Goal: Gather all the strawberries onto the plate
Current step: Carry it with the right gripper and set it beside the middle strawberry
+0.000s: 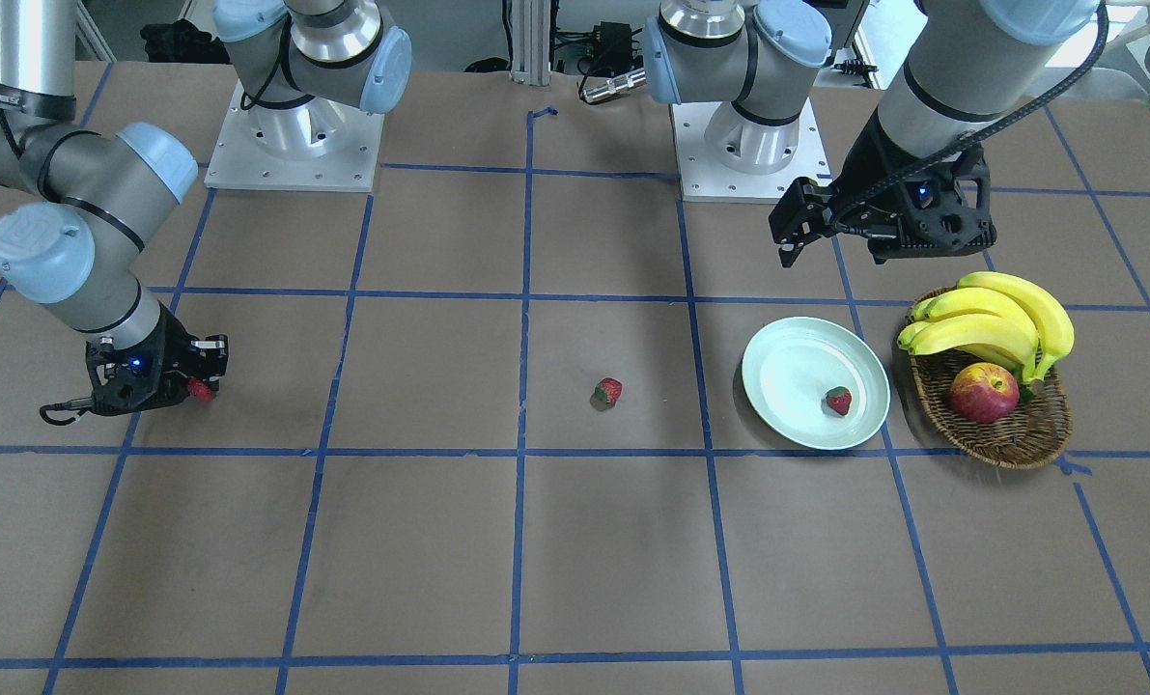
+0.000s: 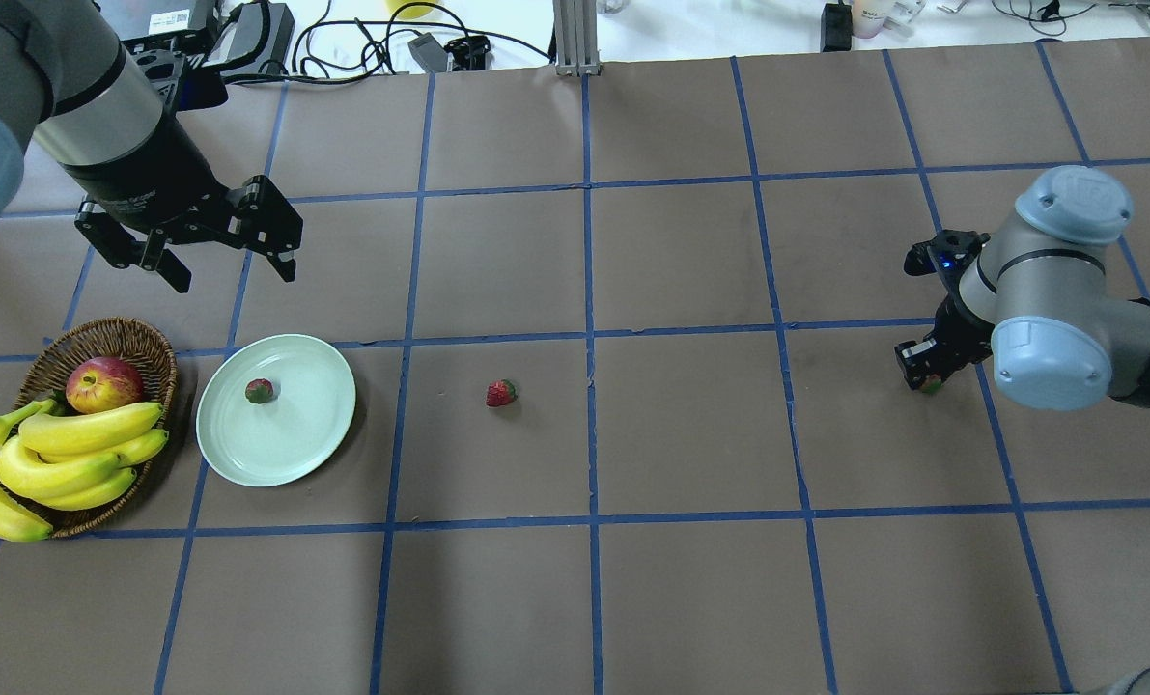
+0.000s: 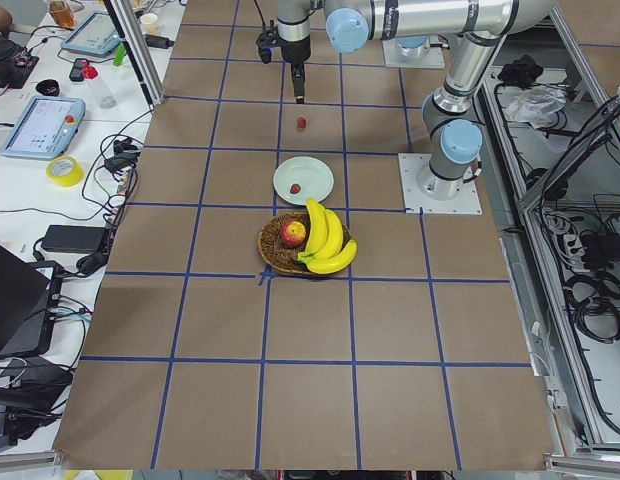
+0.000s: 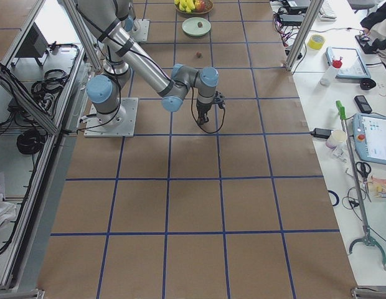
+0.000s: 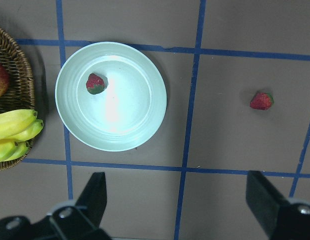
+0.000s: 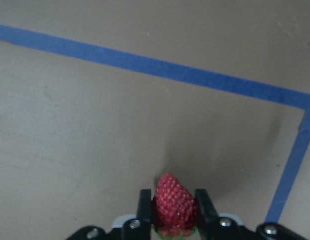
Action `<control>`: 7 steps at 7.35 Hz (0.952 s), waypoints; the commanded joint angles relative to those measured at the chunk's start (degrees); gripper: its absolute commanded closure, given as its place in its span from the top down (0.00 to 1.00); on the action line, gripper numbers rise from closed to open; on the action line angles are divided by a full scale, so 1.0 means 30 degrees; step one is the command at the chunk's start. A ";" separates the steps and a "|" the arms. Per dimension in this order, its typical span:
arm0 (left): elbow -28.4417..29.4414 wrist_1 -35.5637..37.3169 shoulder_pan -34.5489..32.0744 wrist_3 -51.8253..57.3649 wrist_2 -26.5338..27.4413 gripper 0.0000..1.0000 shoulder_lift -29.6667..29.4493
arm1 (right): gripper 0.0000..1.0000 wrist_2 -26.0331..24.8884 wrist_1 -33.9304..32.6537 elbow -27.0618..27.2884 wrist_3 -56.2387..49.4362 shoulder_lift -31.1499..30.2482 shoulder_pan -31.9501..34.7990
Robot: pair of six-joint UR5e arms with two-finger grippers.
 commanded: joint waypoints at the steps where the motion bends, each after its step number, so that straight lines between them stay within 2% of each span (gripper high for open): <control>1: -0.0237 0.0144 -0.0008 0.0008 -0.0018 1.00 0.0030 | 0.07 0.0263 0.2993 -0.1838 0.1975 -0.0648 0.0839; 2: -0.0238 0.0173 -0.0008 0.0008 -0.0018 1.00 0.0030 | 0.08 0.0817 0.3624 -0.2341 0.4600 -0.1030 0.2557; 4: -0.0238 0.0174 -0.0008 0.0008 -0.0018 1.00 0.0030 | 0.08 0.1084 0.3514 -0.3393 1.2905 -0.0860 0.8783; 5: -0.0238 0.0145 -0.0008 0.0008 -0.0018 1.00 0.0030 | 0.08 0.1695 0.3281 -0.3806 1.5876 -0.0481 1.0961; 7: -0.0267 0.0144 0.0021 0.0008 0.0012 1.00 0.0030 | 0.08 0.2140 0.0482 -0.3811 1.9904 0.0776 1.4014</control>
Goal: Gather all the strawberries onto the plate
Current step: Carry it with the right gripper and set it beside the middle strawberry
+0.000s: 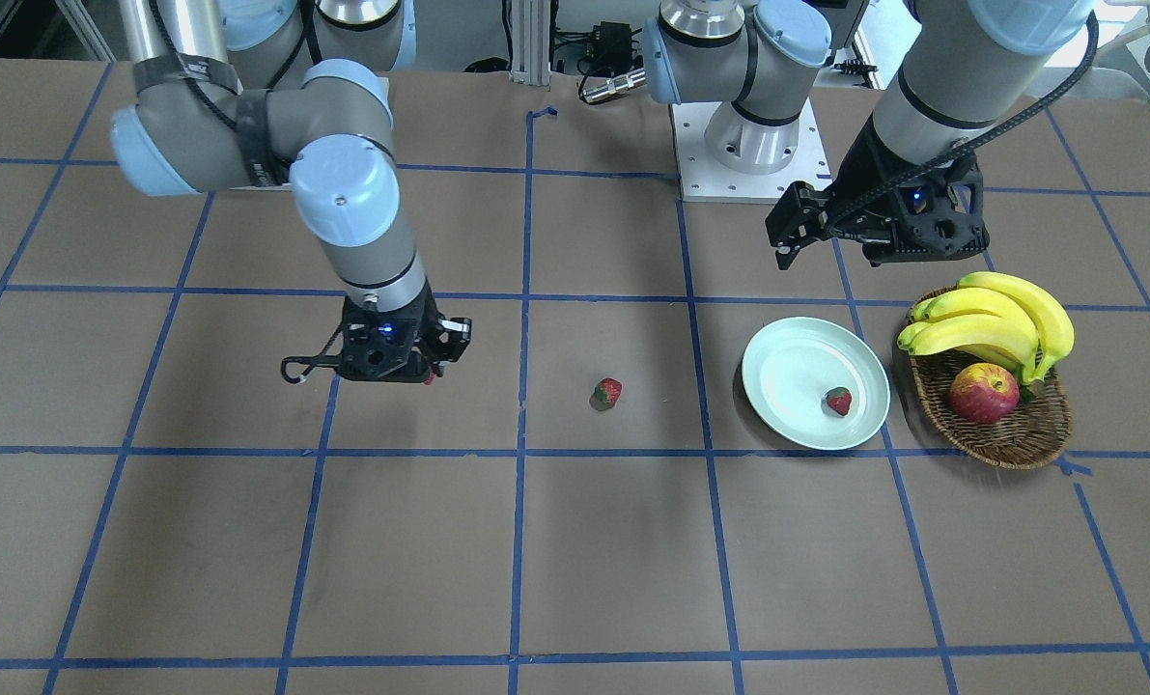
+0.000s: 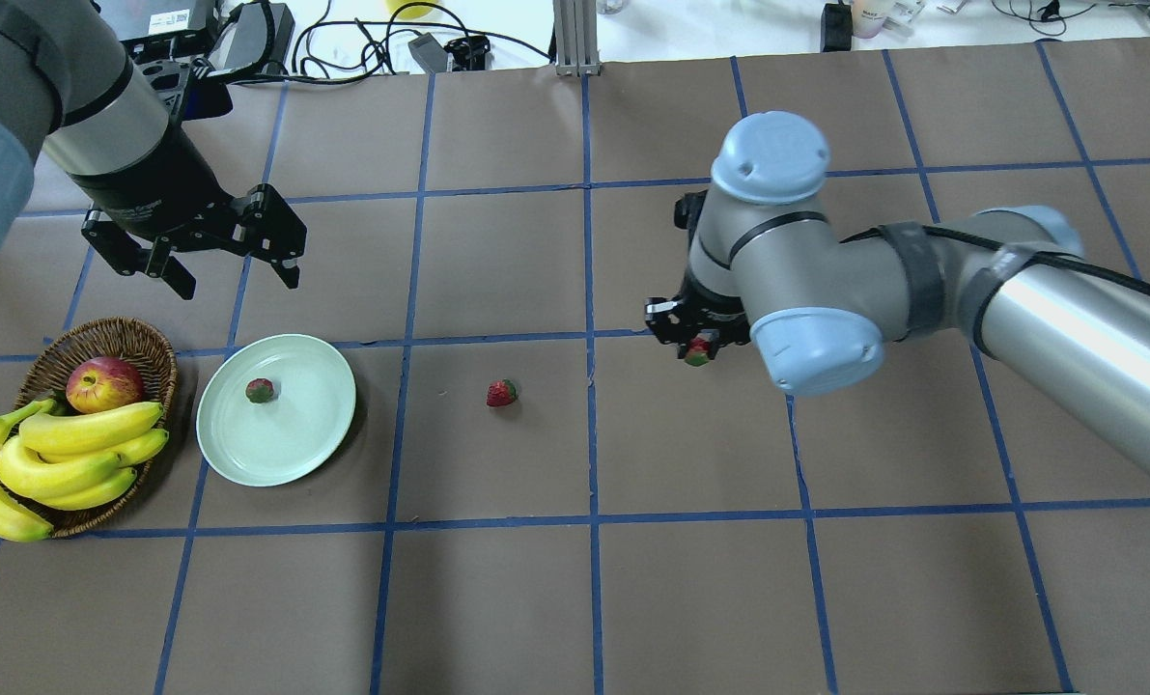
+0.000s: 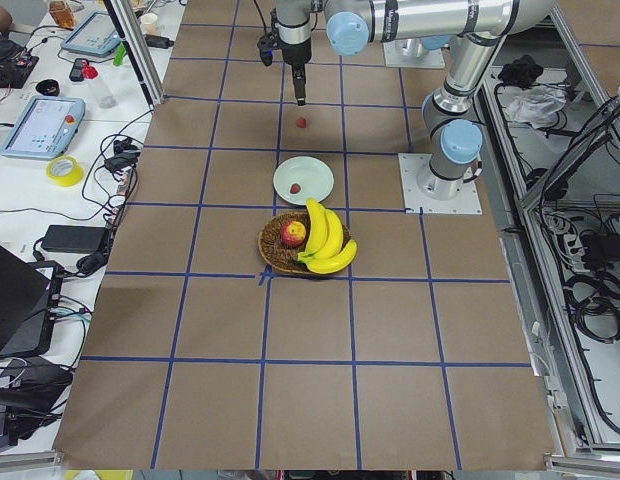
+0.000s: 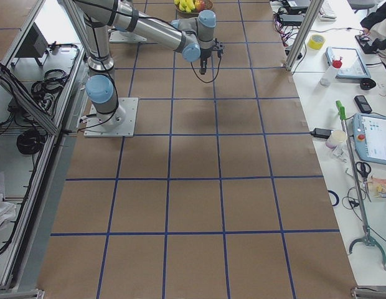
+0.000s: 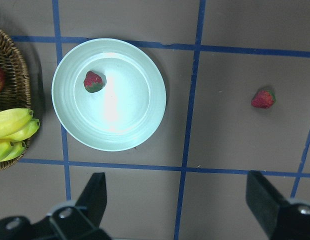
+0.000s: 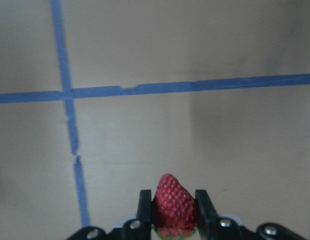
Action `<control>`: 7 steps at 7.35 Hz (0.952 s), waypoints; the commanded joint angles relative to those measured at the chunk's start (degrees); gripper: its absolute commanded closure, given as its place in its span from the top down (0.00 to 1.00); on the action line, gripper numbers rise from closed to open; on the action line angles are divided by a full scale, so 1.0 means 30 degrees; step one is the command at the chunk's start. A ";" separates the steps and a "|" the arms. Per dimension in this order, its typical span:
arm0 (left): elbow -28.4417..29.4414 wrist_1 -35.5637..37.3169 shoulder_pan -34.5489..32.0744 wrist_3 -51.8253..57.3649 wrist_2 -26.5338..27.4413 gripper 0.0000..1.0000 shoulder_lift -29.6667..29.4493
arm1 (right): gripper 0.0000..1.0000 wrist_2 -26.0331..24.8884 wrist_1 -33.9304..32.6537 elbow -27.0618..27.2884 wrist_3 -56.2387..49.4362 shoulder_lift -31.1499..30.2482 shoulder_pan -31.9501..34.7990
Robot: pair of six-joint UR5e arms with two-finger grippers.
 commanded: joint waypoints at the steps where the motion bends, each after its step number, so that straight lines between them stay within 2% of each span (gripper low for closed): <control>1: -0.0011 -0.0091 0.0025 0.0058 0.0041 1.00 0.0000 | 0.08 0.0250 -0.2180 -0.0095 0.4147 0.1533 0.3159; 4: -0.0333 0.0054 0.0025 0.0059 0.0012 1.00 0.0030 | 0.12 0.0308 -0.4087 -0.0095 0.5970 0.2504 0.4308; 5: -0.0333 0.0054 0.0054 0.0088 0.0012 1.00 0.0030 | 0.31 0.0337 -0.4090 -0.0095 0.6296 0.3088 0.4630; 6: -0.0333 0.0054 0.0054 0.0059 0.0012 1.00 0.0030 | 0.40 0.0308 -0.4061 -0.0095 0.6212 0.3383 0.4749; 7: -0.0333 0.0054 0.0054 0.0059 0.0012 1.00 0.0030 | 0.76 0.0192 -0.4147 -0.0211 0.6211 0.3386 0.4750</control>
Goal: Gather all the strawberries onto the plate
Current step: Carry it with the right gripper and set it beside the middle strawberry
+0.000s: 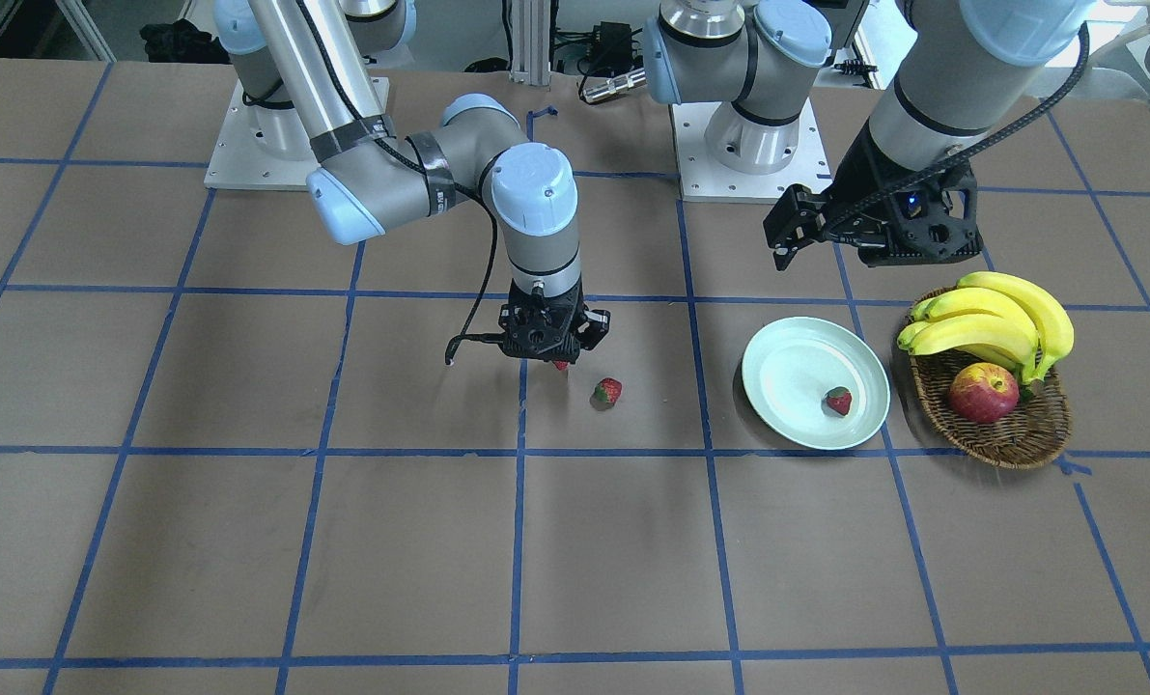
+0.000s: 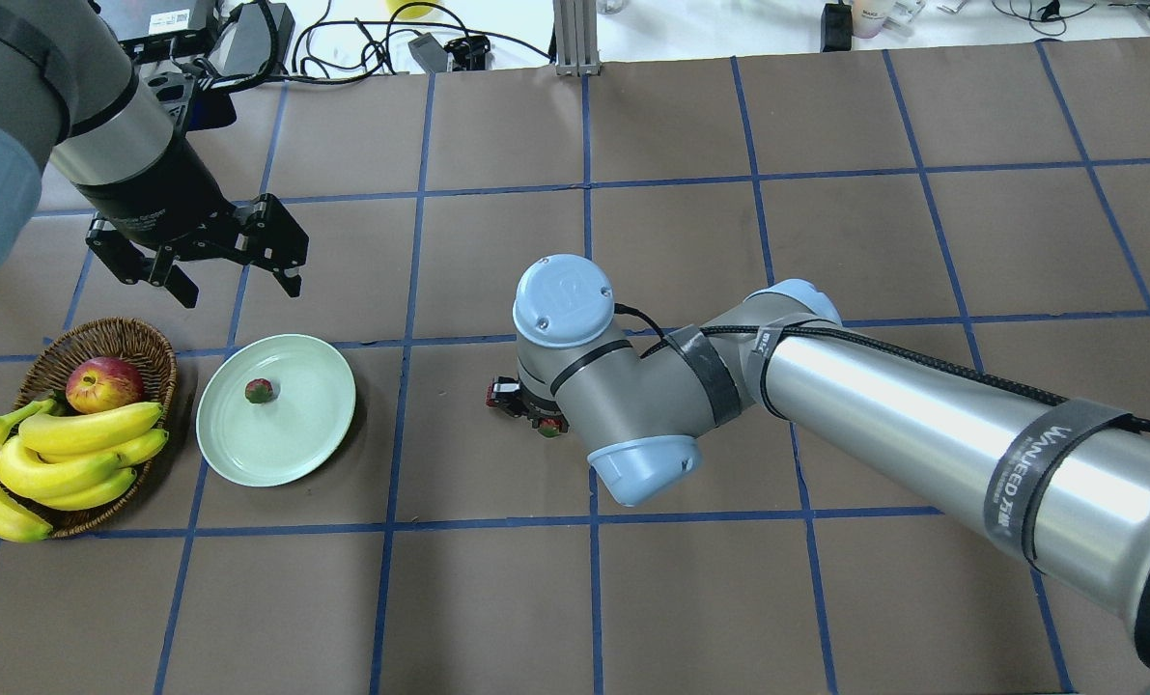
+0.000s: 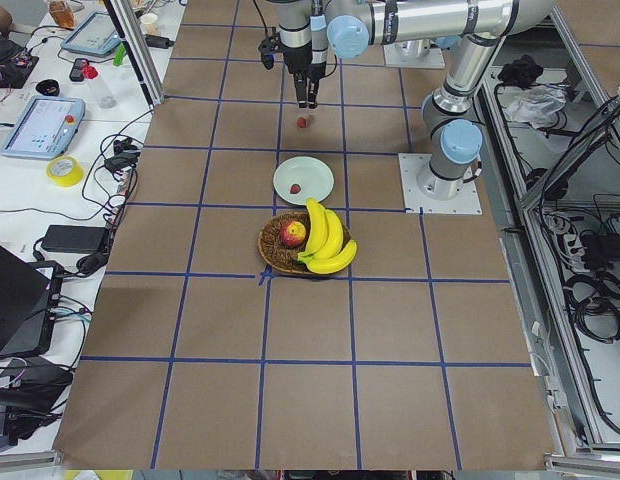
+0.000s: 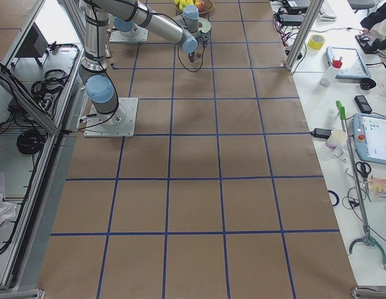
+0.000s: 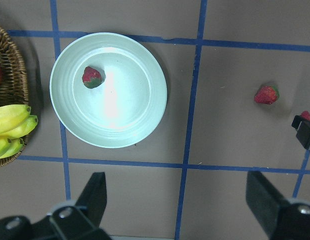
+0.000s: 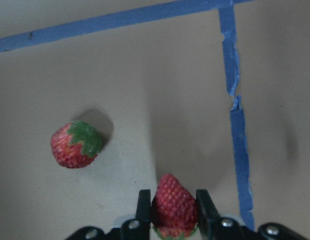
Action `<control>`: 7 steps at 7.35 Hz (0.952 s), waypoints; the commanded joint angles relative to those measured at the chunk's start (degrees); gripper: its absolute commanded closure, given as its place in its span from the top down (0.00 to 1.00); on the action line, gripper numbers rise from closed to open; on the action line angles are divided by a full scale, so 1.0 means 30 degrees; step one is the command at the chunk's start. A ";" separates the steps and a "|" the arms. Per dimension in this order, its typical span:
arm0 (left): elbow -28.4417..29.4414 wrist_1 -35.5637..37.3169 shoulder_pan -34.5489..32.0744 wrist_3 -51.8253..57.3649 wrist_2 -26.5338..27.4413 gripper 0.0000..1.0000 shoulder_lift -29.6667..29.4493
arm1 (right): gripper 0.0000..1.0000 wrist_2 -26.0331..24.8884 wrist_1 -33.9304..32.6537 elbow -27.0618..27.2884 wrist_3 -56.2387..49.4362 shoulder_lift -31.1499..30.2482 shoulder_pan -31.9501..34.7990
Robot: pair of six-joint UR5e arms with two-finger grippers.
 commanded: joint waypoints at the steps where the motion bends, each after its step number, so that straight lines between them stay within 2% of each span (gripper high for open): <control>1: -0.0035 0.0030 0.0034 -0.0006 0.0000 1.00 -0.0028 | 1.00 -0.0123 0.0119 -0.0284 0.0219 0.0095 0.0152; 3: 0.0110 0.0030 0.0356 -0.0006 -0.0320 1.00 -0.0290 | 1.00 -0.0267 0.0209 -0.0984 0.0193 -0.0748 -0.0225; 4: -0.0005 0.0031 0.0357 -0.0354 -0.0352 1.00 -0.0553 | 1.00 -0.0328 0.1427 -0.1337 -0.0562 -0.1655 -0.1563; 6: -0.0384 0.0176 0.0006 -0.0475 -0.0352 1.00 -0.0702 | 1.00 -0.0329 0.6892 -0.1835 -0.7040 -0.4637 -0.6559; 7: -0.0909 0.1714 -0.0285 -0.1403 -0.1048 1.00 -0.0876 | 1.00 -0.0299 1.0166 -0.3579 -0.9655 -0.5493 -0.8819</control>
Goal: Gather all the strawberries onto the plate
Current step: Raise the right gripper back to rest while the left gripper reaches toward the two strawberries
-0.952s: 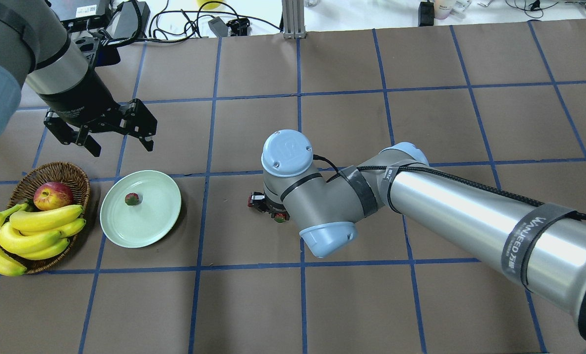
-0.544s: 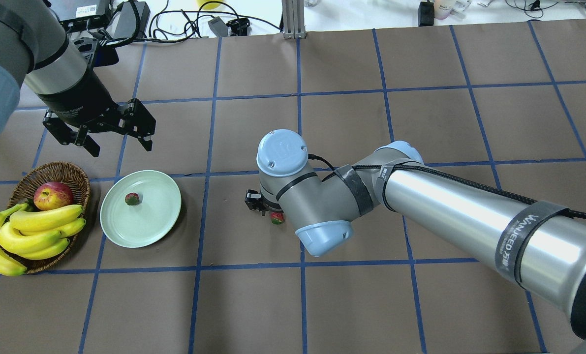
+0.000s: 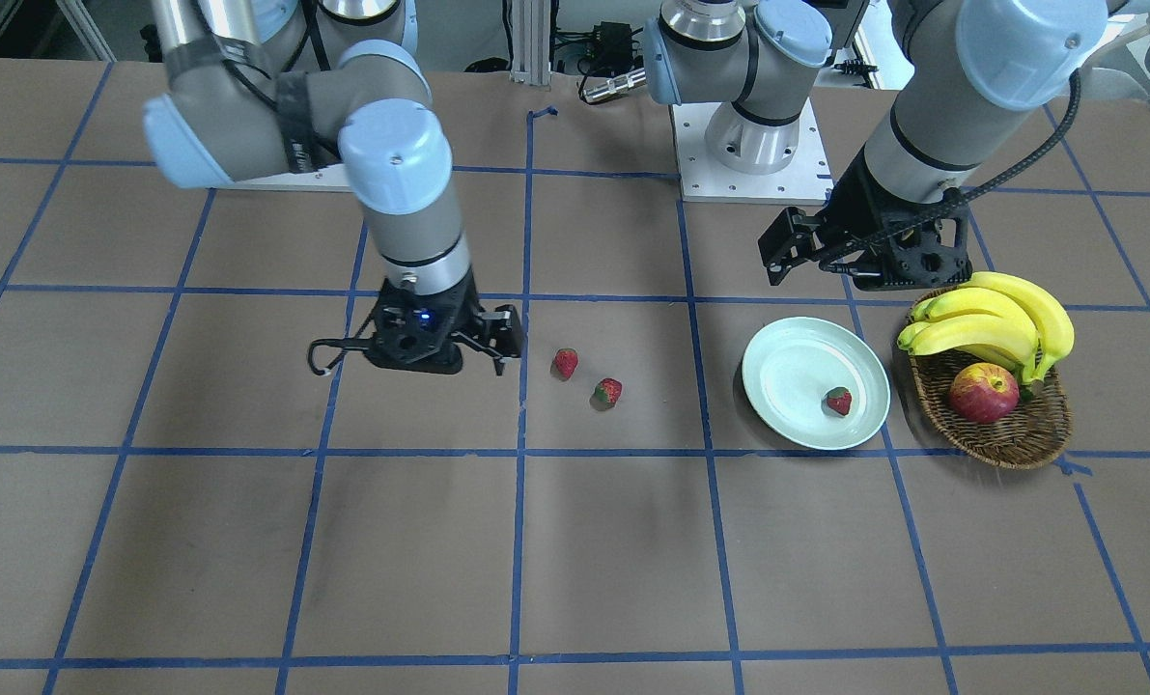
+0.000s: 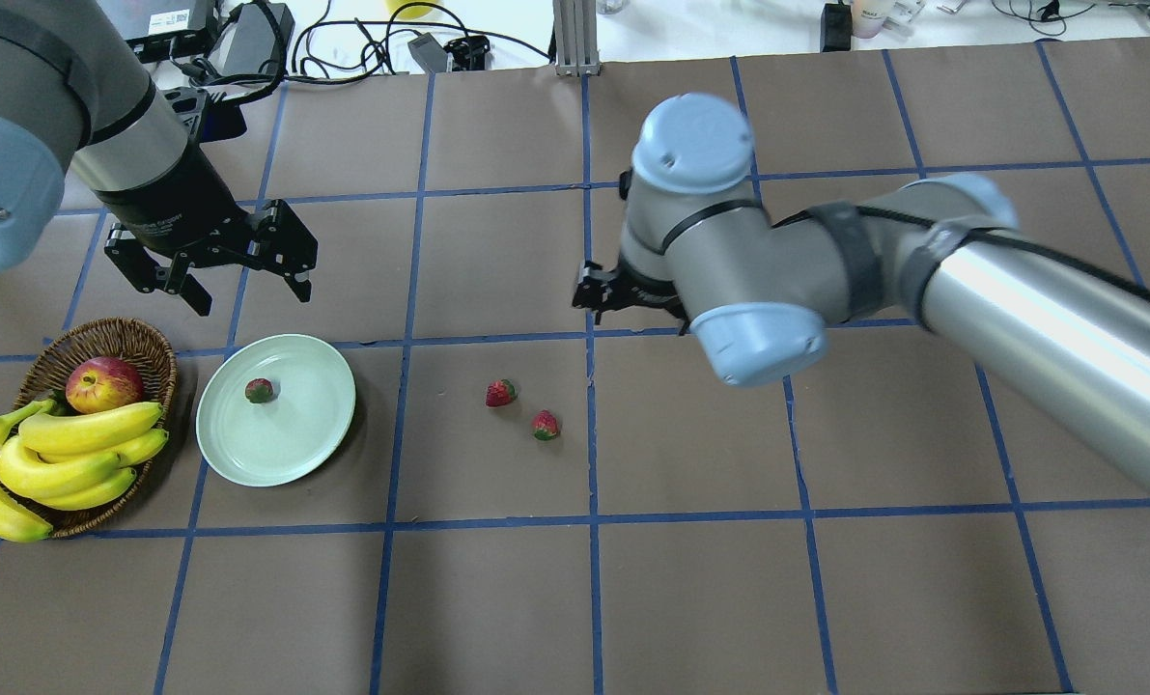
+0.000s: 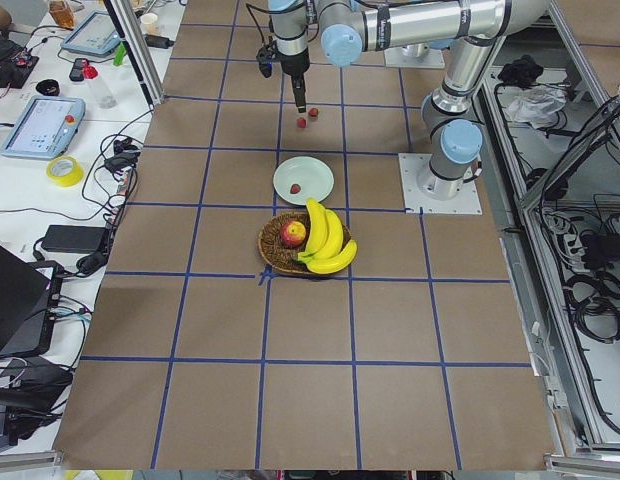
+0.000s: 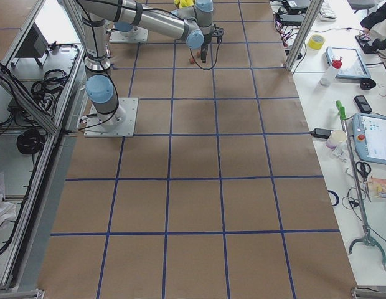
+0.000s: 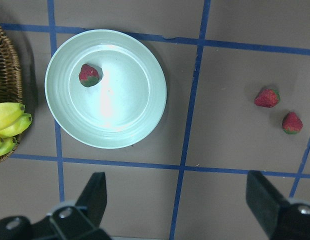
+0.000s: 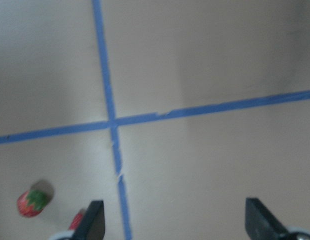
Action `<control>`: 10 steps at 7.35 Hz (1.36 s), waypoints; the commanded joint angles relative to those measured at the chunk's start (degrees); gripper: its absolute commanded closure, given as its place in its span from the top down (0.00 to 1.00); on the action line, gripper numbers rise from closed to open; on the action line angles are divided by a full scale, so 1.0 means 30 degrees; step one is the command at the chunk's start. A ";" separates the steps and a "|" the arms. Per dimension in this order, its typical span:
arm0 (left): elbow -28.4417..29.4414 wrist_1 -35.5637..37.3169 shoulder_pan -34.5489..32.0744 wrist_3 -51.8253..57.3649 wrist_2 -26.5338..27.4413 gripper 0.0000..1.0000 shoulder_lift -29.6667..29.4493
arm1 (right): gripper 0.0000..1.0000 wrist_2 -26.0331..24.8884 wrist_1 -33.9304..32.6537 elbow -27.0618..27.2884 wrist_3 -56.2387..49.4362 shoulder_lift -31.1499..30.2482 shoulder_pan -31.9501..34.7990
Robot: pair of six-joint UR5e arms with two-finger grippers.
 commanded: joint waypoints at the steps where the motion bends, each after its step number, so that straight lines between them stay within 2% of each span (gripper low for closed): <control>1: -0.1229 0.1992 -0.0946 -0.1982 -0.1231 1.00 -0.0473 | 1.00 0.0026 0.6994 -0.4454 -0.6147 -0.1338 -0.4379; 2: -0.1932 0.3566 -0.1939 -0.2749 -0.1441 1.00 -0.0853 | 1.00 -0.0003 0.9899 -0.7268 -0.7102 -0.1338 -0.4945; 3: -0.2810 0.5264 -0.2674 -0.4062 -0.1444 1.00 -0.1408 | 1.00 -0.0003 1.1552 -0.8920 -0.7170 -0.1599 -0.4922; 5: -0.4045 0.7642 -0.3643 -0.7720 -0.1531 1.00 -0.2579 | 1.00 -0.0207 1.1366 -0.8705 -0.9791 -0.2741 -0.4922; 6: -0.4107 0.8002 -0.4112 -0.8839 -0.1502 1.00 -0.3339 | 1.00 -0.2470 1.1625 -0.8035 -0.9749 -0.3121 -0.4921; 7: -0.4136 0.8325 -0.4465 -0.9779 -0.1473 1.00 -0.4072 | 1.00 -0.3247 1.1453 -0.7507 -0.9575 -0.3357 -0.4892; 8: -0.4195 0.9198 -0.4787 -1.0194 -0.1473 1.00 -0.4630 | 1.00 -0.2907 1.1597 -0.7356 -0.9631 -0.3562 -0.4863; 9: -0.4224 0.9816 -0.4907 -1.0430 -0.1473 1.00 -0.5245 | 1.00 -0.1656 1.1598 -0.7384 -0.9573 -0.3651 -0.4921; 10: -0.4341 1.0373 -0.5169 -1.1042 -0.1473 1.00 -0.5715 | 1.00 -0.1963 1.1482 -0.7413 -0.9573 -0.3797 -0.4892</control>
